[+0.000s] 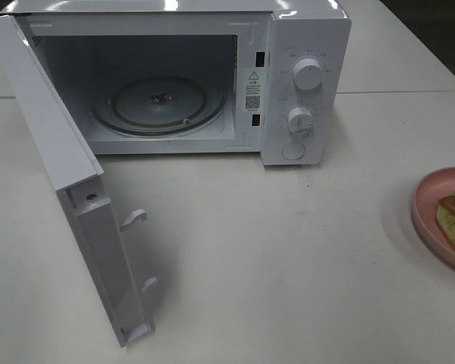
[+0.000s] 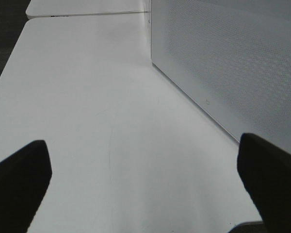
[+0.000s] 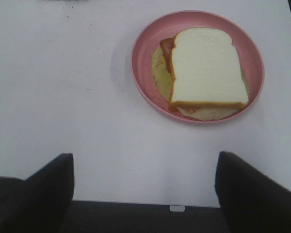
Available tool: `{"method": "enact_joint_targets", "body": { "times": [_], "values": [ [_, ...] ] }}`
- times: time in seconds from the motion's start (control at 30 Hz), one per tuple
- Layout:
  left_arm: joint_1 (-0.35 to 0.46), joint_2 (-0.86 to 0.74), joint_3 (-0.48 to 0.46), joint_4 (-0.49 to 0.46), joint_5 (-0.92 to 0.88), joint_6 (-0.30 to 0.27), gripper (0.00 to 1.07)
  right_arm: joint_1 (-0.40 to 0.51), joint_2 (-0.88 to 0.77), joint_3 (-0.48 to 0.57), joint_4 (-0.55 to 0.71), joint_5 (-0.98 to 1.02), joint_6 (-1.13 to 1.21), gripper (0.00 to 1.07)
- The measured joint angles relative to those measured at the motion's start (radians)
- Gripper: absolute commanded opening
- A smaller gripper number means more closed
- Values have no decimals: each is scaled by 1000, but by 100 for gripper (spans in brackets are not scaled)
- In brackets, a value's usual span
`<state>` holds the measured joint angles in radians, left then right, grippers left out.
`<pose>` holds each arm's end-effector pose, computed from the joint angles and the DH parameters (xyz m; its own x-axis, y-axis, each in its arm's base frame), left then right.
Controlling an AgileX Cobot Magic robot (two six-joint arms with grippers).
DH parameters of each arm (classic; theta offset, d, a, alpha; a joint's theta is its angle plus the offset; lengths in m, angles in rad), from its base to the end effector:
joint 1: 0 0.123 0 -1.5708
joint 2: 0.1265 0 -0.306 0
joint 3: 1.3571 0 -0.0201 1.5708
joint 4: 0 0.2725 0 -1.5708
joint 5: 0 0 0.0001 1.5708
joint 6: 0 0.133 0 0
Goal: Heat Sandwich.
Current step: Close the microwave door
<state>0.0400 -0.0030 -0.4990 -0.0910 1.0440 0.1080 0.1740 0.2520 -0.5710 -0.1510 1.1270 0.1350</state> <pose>0.0313 -0.0092 0.2707 -0.4346 0.0446 -0.8995 0.0578 0.9981 0.0215 0.0596 -0.0079 0.2756 -0.6501 -0.0442 -0.7586 -0.0253 0.9990 -0.0364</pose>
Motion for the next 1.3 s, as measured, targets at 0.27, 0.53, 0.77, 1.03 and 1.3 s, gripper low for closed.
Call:
{"method": "enact_joint_targets", "body": {
  "times": [0.27, 0.53, 0.77, 1.03, 1.3],
  "values": [
    [0, 0, 0, 0, 0, 0, 103, -76, -146, 26, 32, 1, -20, 76],
    [0, 0, 0, 0, 0, 0, 103, -163, -255, 57, 107, -64, -87, 76],
    [0, 0, 0, 0, 0, 0, 103, -178, -256, 65, 123, -82, -89, 76],
    [0, 0, 0, 0, 0, 0, 103, -178, -256, 65, 124, -82, -90, 76],
    [0, 0, 0, 0, 0, 0, 103, -178, -256, 65, 125, -83, -90, 76]
  ]
}}
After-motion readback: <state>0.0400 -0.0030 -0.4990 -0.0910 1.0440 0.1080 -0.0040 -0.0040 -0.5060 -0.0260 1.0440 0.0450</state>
